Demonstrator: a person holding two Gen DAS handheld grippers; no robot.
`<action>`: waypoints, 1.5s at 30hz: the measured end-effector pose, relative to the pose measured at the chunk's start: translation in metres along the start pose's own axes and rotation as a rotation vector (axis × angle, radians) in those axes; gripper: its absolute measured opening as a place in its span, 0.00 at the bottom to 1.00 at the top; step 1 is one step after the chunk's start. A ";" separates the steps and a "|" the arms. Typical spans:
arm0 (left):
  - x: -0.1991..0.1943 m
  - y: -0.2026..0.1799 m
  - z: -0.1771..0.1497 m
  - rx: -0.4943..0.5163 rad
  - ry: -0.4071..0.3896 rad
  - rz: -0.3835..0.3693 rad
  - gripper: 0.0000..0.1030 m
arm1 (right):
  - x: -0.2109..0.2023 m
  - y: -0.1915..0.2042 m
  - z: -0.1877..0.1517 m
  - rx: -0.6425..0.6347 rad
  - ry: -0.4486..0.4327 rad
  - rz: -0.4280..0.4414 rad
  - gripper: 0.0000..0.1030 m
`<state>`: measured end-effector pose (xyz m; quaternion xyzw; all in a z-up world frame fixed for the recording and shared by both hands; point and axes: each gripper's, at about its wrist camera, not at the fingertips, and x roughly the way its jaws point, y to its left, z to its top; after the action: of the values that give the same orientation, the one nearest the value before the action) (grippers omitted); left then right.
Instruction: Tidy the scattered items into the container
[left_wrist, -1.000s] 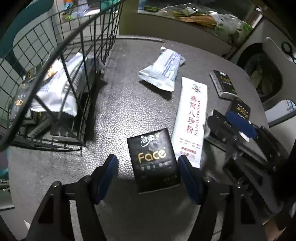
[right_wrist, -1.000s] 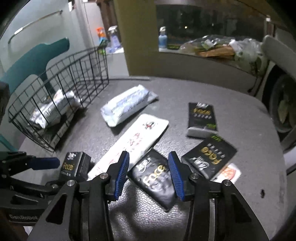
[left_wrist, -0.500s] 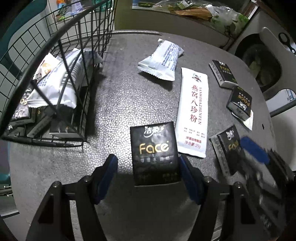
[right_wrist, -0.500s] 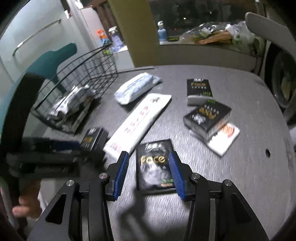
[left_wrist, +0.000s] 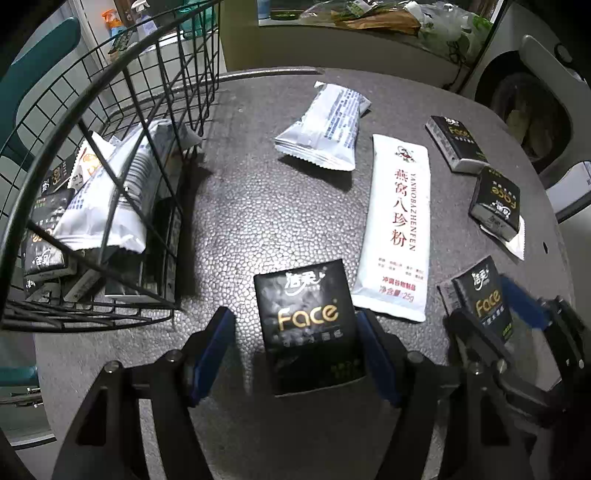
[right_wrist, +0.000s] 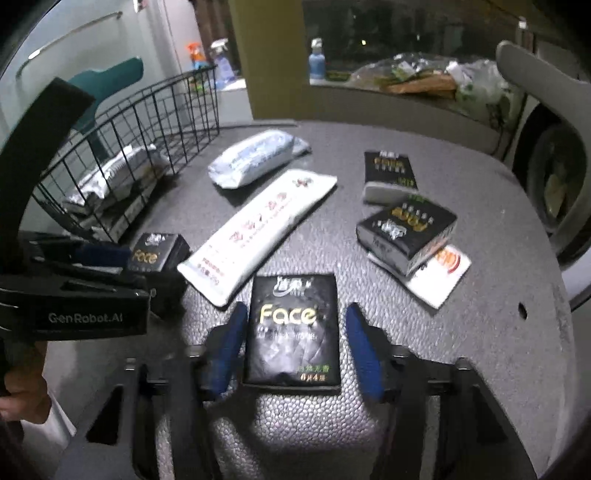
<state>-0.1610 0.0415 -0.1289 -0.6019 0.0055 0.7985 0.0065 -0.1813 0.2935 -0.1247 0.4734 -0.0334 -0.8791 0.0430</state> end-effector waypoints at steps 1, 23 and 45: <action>-0.001 0.000 -0.001 0.000 -0.003 -0.001 0.69 | 0.000 0.000 0.000 0.003 0.001 -0.002 0.46; -0.126 0.013 0.021 -0.048 -0.254 -0.075 0.51 | -0.106 0.058 0.065 0.006 -0.230 0.094 0.46; -0.098 0.182 0.039 -0.338 -0.204 0.032 0.51 | -0.025 0.191 0.137 -0.123 -0.175 0.185 0.47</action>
<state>-0.1749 -0.1405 -0.0233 -0.5105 -0.1199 0.8448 -0.1067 -0.2731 0.1085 -0.0095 0.3864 -0.0265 -0.9097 0.1498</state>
